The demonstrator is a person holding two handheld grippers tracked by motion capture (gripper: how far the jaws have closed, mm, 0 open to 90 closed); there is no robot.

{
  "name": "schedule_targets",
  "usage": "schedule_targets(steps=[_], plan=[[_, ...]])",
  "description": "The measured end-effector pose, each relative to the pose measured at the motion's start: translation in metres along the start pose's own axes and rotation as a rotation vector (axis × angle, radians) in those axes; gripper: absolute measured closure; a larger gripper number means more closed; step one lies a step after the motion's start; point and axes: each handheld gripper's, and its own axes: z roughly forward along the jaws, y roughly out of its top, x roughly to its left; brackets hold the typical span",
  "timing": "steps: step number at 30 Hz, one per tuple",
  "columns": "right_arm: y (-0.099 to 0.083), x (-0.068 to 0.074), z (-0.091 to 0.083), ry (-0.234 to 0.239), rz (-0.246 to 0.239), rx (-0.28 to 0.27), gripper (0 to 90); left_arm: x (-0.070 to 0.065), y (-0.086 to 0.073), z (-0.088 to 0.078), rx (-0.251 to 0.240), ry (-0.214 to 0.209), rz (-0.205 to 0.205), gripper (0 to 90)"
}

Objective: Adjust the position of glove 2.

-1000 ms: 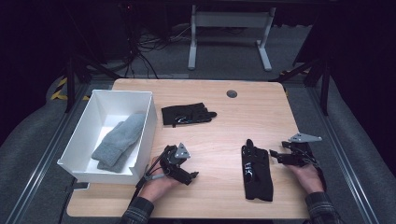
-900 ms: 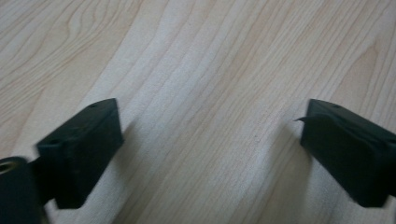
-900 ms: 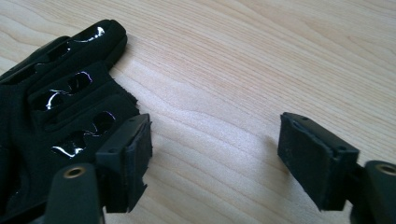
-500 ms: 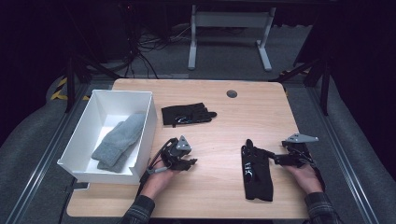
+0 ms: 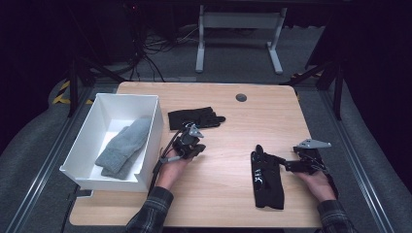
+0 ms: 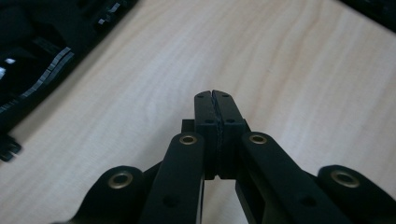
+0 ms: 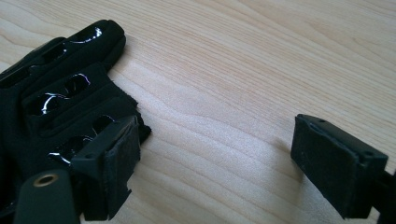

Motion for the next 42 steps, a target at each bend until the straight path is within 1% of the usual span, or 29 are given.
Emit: schedule_targets(steps=[1,3,5,6,8,10,11,12,14,16,17,18,20,22,23,24,26,27,29,31,33,35,37,40,42], plan=[[0.0,0.0,0.0,0.0,0.0,0.0,16.0,0.004,0.002,0.001,-0.011,-0.003,-0.012,90.0],[0.0,0.0,0.0,0.0,0.0,0.0,16.0,0.012,0.009,0.004,-0.009,0.027,-0.009,90.0],[0.0,0.0,0.0,0.0,0.0,0.0,16.0,0.019,0.015,0.006,-0.02,0.035,-0.013,90.0],[0.0,0.0,0.0,0.0,0.0,0.0,16.0,0.024,0.019,0.007,-0.024,0.049,-0.015,90.0],[0.0,0.0,0.0,0.0,0.001,0.0,16.0,0.031,0.024,0.009,-0.039,0.063,-0.025,90.0],[0.0,0.0,0.0,0.0,0.0,0.0,16.0,0.039,0.027,0.01,-0.035,0.082,-0.023,90.0],[0.0,0.0,0.0,0.0,0.0,0.0,16.0,0.039,0.027,0.01,-0.035,0.082,-0.023,90.0],[0.0,0.0,0.0,-0.001,0.0,0.0,16.0,0.047,0.029,0.012,-0.05,0.104,-0.05,90.0],[0.0,0.0,0.0,0.0,0.001,0.0,16.0,0.054,0.03,0.014,-0.056,0.111,-0.071,90.0],[0.0,0.0,0.0,0.0,0.001,0.0,16.0,0.056,0.031,0.016,-0.055,0.114,-0.072,90.0],[0.0,0.0,0.0,0.0,0.001,-0.001,16.0,0.061,0.032,0.018,-0.04,0.126,-0.077,90.0],[0.0,0.0,0.0,-0.001,0.001,-0.001,16.0,0.063,0.032,0.021,-0.043,0.119,-0.084,90.0],[0.0,0.0,0.0,-0.001,0.002,-0.001,16.0,0.066,0.033,0.025,-0.029,0.138,-0.082,90.0],[0.0,0.0,0.0,0.0,0.002,-0.001,16.0,0.068,0.033,0.028,-0.034,0.142,-0.088,90.0],[0.0,0.0,0.0,0.0,0.002,-0.001,16.0,0.071,0.032,0.031,-0.04,0.143,-0.108,90.0],[0.0,0.0,0.0,0.0,0.002,-0.001,16.0,0.073,0.032,0.033,-0.036,0.142,-0.116,90.0],[0.0,0.0,0.0,0.0,0.001,-0.001,16.0,0.075,0.031,0.038,-0.016,0.145,-0.117,90.0],[0.0,0.0,0.0,0.0,0.001,-0.001,16.0,0.076,0.029,0.041,-0.002,0.147,-0.113,90.0],[0.0,0.0,0.0,0.0,0.0,-0.001,16.1,0.076,0.027,0.043,-0.008,0.14,-0.13,90.0],[0.0,0.0,0.0,0.0,0.001,0.0,16.0,0.075,0.027,0.042,-0.002,0.127,-0.138,90.0],[0.0,0.0,0.0,0.0,0.0,-0.001,16.0,0.072,0.027,0.041,0.01,0.103,-0.132,90.0],[0.0,0.0,0.0,0.0,0.001,0.0,16.0,0.065,0.025,0.04,0.007,0.094,-0.121,90.0],[0.0,0.001,0.0,0.0,0.001,0.0,16.0,0.06,0.023,0.039,0.009,0.072,-0.118,90.0],[0.0,0.001,0.0,0.0,0.001,0.0,16.0,0.05,0.021,0.038,0.009,0.057,-0.104,90.0],[0.0,0.001,0.0,0.0,0.001,0.0,16.0,0.042,0.019,0.036,0.018,0.045,-0.09,90.0]])
